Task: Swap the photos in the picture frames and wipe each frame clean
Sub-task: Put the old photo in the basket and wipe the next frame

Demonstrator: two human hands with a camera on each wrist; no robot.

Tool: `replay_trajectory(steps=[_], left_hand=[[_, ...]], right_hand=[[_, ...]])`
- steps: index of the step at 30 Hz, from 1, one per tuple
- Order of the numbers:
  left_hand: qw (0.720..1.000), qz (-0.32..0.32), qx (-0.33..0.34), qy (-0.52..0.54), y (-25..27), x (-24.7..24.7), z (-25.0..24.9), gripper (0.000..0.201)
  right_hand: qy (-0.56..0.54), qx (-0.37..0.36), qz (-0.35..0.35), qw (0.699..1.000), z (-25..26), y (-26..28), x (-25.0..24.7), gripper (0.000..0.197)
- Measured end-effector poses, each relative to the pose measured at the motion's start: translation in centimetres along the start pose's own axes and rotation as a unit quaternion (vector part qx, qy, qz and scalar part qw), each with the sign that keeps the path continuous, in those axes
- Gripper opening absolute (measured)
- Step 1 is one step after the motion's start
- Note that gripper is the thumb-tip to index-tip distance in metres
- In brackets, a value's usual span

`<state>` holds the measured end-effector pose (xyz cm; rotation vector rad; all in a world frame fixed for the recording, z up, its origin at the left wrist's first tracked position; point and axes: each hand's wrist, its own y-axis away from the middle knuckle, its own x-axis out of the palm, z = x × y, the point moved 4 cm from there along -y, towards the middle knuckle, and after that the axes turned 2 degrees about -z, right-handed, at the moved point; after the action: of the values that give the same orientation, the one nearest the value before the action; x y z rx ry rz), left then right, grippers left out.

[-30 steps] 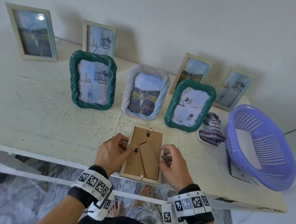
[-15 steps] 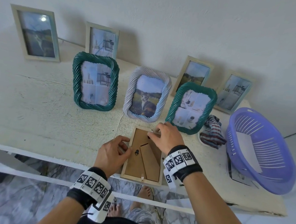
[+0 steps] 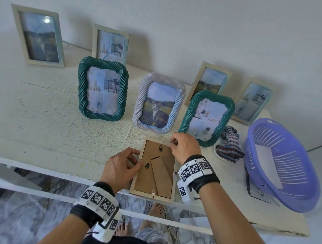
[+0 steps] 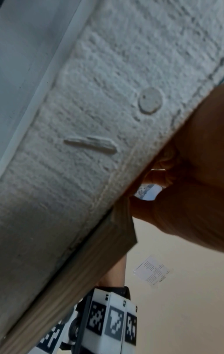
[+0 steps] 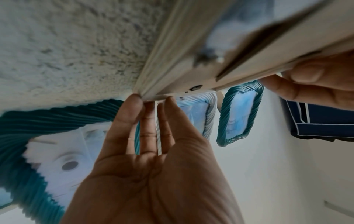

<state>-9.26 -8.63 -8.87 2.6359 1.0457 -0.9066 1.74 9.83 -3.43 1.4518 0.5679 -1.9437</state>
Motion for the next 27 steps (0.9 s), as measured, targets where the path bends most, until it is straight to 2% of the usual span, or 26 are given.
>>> replay_trajectory(steps=[5, 10, 15, 18, 21, 23, 27], left_hand=[[1.000, -0.003, 0.000, -0.002, 0.0, -0.1, -0.2, 0.021], [1.000, -0.007, 0.007, -0.003, 0.1, -0.3, -0.3, 0.023], [1.000, 0.001, 0.002, 0.011, 0.2, -0.4, -0.3, 0.023], [1.000, 0.001, 0.000, 0.020, 0.2, -0.4, -0.2, 0.023], [1.000, 0.003, -0.002, 0.023, 0.2, -0.3, -0.1, 0.023], [1.000, 0.001, 0.000, 0.024, 0.3, -0.4, -0.1, 0.023], [1.000, 0.006, 0.000, 0.031, 0.3, -0.4, -0.1, 0.023]], right_hand=[[-0.030, -0.023, 0.024, 0.999, 0.4, 2.2, -0.4, 0.034], [-0.036, -0.081, 0.041, 0.995, 2.0, 9.1, -0.4, 0.027], [0.003, -0.102, 0.041, 0.994, 2.5, 14.3, 2.0, 0.039], [-0.003, -0.101, 0.023, 0.995, 2.4, 15.1, 3.3, 0.035], [-0.044, -0.097, 0.014, 0.994, 2.1, 15.4, 3.9, 0.019], [-0.065, -0.097, 0.013, 0.993, 1.9, 15.5, 4.0, 0.016], [-0.038, -0.114, 0.007, 0.993, 1.9, 15.5, 3.8, 0.013]])
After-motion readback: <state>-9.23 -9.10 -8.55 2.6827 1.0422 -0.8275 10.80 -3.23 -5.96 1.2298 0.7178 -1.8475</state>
